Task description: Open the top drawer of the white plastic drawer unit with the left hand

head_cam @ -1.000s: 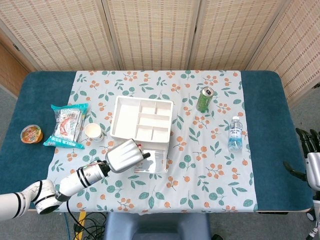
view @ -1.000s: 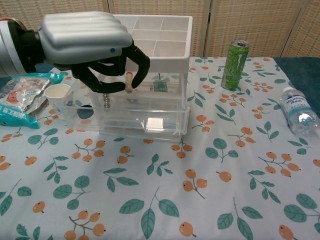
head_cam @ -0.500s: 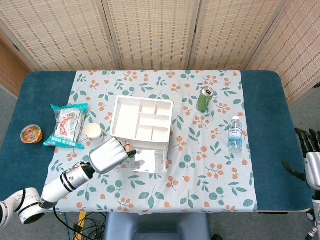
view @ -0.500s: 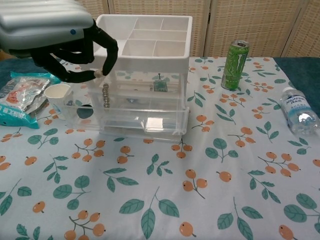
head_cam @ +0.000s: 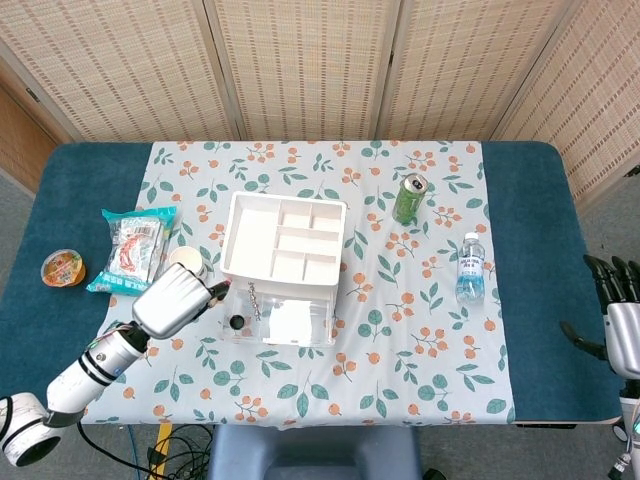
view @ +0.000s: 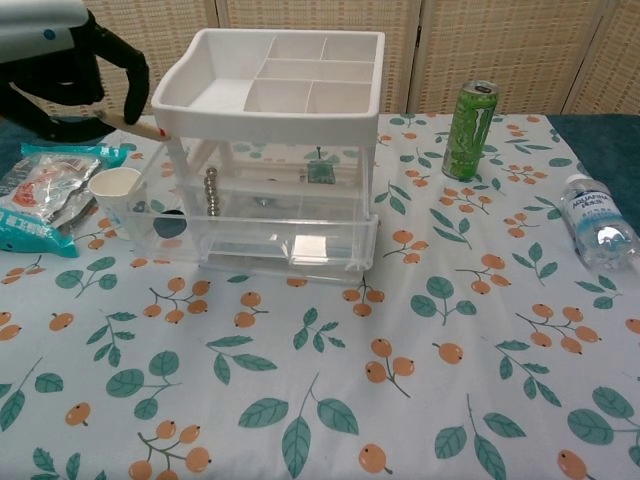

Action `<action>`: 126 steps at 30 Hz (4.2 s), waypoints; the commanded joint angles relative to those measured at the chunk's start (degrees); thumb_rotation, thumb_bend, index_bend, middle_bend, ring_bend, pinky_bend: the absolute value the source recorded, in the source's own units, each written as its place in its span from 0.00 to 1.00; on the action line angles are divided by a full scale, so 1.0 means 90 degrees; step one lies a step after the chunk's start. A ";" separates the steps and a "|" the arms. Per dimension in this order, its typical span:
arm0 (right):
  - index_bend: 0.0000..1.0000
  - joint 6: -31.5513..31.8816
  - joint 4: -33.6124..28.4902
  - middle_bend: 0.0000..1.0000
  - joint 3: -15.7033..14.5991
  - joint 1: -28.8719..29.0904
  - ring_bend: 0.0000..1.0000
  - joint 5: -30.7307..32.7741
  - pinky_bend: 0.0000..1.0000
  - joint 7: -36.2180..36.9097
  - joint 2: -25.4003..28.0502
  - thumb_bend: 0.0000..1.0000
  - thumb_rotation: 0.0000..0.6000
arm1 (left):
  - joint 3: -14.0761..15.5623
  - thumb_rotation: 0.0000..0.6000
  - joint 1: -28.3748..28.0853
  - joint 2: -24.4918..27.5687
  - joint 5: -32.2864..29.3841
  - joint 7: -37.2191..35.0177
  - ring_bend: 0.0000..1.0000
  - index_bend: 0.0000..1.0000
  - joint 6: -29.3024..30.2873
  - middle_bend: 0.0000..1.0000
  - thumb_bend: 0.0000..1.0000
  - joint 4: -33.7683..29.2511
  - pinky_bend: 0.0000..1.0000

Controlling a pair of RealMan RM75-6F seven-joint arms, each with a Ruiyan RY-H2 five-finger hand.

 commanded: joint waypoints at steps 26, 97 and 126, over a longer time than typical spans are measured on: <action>0.05 -0.0046 0.0049 0.12 -0.0035 0.0030 0.09 -0.0021 0.01 0.0045 -0.0056 0.22 1.00 | 0.0236 1.00 0.0640 0.0032 -0.0301 0.0462 1.00 0.52 -0.0454 1.00 0.42 0.0174 1.00; 0.05 0.0023 -0.0174 0.12 -0.0050 -0.0025 0.09 -0.0046 0.01 -0.0052 0.0108 0.22 1.00 | -0.0087 1.00 0.1419 -0.0873 -0.1318 -0.0293 0.79 0.31 -0.0080 0.82 0.40 0.1387 0.94; 0.05 -0.0621 0.0011 0.12 -0.0428 0.0229 0.09 -0.0500 0.01 0.0902 0.0107 0.24 1.00 | 0.0172 1.00 0.3231 -0.0382 -0.1485 0.0421 0.62 0.29 0.1860 0.65 0.40 0.0214 0.71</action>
